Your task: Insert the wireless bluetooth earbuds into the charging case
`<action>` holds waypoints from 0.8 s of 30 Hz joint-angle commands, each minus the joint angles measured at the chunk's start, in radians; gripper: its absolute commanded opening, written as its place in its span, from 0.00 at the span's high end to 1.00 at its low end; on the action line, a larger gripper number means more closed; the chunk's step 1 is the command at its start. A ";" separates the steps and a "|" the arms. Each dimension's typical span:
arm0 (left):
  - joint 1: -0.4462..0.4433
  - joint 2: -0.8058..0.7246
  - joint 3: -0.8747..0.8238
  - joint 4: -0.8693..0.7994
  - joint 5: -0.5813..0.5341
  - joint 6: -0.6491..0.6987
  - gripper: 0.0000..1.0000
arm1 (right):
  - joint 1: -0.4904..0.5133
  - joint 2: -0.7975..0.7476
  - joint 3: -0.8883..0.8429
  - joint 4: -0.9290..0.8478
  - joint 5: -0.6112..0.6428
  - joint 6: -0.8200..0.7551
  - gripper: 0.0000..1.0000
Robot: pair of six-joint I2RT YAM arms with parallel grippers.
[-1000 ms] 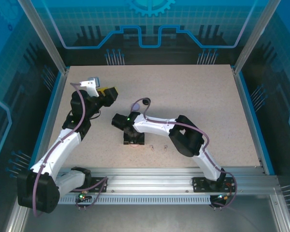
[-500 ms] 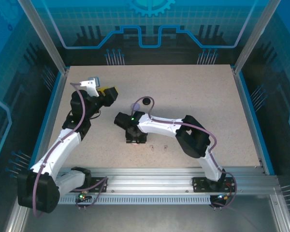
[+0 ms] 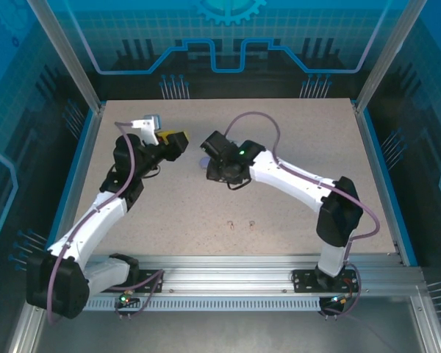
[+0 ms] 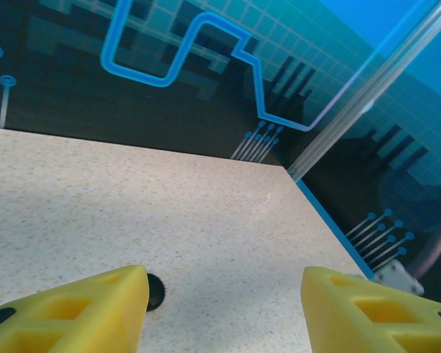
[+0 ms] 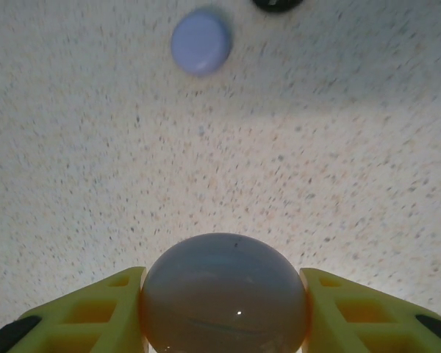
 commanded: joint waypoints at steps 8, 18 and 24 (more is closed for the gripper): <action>-0.137 0.091 0.071 0.072 -0.018 0.051 0.41 | -0.155 -0.161 -0.042 0.063 -0.024 -0.068 0.56; -0.214 0.170 0.049 0.212 -0.032 0.017 0.41 | -0.252 -0.228 -0.060 0.104 -0.090 -0.057 0.55; -0.248 0.213 0.011 0.352 -0.026 -0.012 0.41 | -0.279 -0.237 -0.065 0.131 -0.129 -0.016 0.54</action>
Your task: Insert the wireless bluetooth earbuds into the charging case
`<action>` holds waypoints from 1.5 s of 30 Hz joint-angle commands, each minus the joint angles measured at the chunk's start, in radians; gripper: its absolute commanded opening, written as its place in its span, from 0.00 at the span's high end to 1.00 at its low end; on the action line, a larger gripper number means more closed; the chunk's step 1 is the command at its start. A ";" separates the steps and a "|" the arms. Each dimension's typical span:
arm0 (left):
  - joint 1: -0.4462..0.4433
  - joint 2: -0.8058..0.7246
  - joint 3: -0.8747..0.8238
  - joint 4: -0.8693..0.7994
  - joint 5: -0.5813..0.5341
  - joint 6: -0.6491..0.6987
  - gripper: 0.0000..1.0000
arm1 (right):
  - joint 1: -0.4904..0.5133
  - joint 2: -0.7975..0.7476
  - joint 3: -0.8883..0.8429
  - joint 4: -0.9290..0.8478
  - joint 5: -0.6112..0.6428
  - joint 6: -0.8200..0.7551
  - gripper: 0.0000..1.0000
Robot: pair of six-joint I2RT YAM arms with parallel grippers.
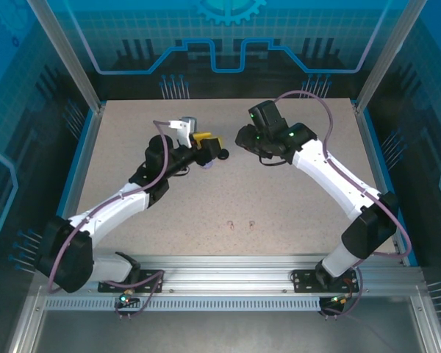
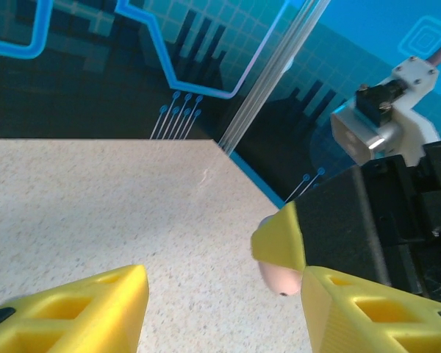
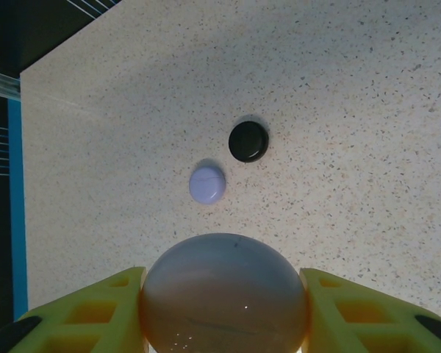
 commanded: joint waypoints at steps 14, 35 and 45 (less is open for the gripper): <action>-0.044 0.123 -0.147 0.525 0.030 -0.145 0.41 | -0.019 0.002 -0.010 0.120 -0.118 0.167 0.55; -0.049 0.277 -0.171 0.818 0.073 -0.251 0.49 | 0.031 0.037 0.041 0.185 -0.182 0.256 0.55; -0.054 0.298 -0.168 0.850 0.069 -0.256 0.53 | 0.053 0.048 0.060 0.187 -0.193 0.257 0.56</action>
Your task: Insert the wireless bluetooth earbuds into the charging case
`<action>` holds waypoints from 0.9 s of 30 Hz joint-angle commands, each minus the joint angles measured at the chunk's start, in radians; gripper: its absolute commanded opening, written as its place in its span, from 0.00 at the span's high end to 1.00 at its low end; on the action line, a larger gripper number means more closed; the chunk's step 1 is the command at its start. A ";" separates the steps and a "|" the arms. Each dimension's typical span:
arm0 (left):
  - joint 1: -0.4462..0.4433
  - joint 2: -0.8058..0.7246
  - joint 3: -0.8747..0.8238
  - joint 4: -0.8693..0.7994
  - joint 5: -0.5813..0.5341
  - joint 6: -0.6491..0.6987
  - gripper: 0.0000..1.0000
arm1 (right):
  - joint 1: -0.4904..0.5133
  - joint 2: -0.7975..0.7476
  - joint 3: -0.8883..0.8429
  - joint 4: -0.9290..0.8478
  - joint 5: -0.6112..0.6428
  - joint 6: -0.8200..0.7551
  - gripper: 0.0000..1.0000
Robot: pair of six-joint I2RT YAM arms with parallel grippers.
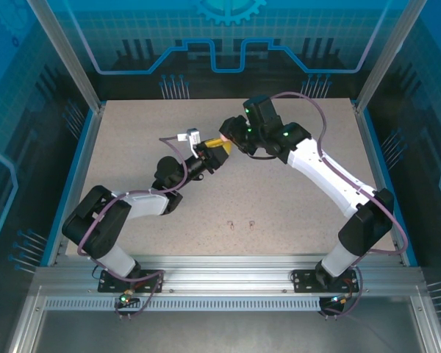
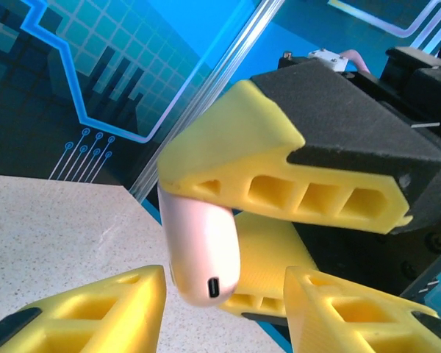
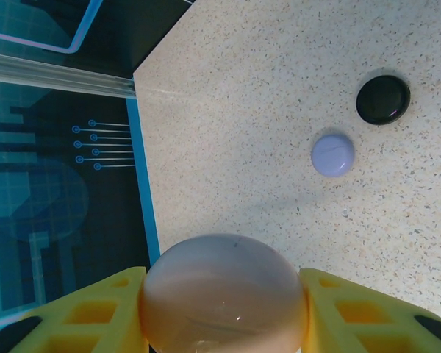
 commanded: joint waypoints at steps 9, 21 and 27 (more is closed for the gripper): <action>-0.006 0.027 0.018 0.074 0.011 -0.001 0.65 | 0.023 0.009 0.023 0.015 -0.019 0.012 0.56; -0.006 0.040 0.032 0.105 0.005 -0.007 0.63 | 0.027 0.010 0.016 0.021 -0.026 0.013 0.56; -0.006 0.031 0.036 0.105 -0.001 0.005 0.62 | 0.027 0.011 0.014 0.021 -0.027 0.013 0.56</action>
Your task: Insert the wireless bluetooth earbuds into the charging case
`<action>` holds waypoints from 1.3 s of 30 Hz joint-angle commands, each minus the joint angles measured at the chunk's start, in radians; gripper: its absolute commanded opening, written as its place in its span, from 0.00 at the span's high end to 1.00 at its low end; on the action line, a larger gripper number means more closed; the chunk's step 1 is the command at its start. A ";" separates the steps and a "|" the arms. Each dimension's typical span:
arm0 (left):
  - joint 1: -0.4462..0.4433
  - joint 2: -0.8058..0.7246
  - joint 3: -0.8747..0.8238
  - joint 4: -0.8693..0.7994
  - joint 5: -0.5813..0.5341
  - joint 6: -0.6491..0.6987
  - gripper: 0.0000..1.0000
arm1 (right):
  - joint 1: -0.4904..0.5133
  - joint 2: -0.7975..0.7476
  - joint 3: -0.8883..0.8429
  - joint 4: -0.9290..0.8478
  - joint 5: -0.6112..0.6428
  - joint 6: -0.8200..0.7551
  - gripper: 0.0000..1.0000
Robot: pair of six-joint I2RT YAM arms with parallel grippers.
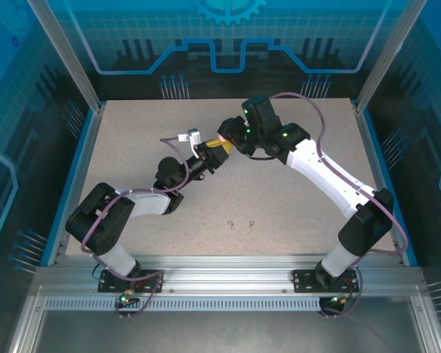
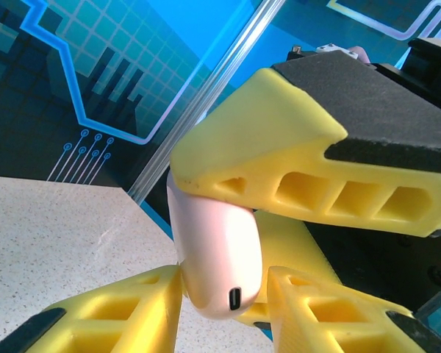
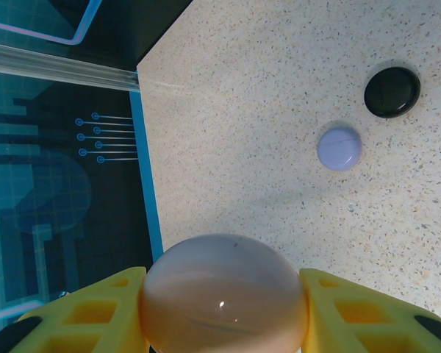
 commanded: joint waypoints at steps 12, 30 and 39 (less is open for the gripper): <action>-0.006 -0.028 0.034 0.063 -0.016 0.035 0.69 | 0.020 0.004 0.002 0.019 -0.022 0.017 0.56; -0.005 -0.073 0.037 0.063 -0.032 0.069 0.63 | 0.011 -0.023 -0.015 0.034 -0.034 0.037 0.55; -0.001 -0.092 0.035 0.063 -0.038 0.078 0.69 | 0.008 -0.028 -0.027 0.038 -0.034 0.039 0.56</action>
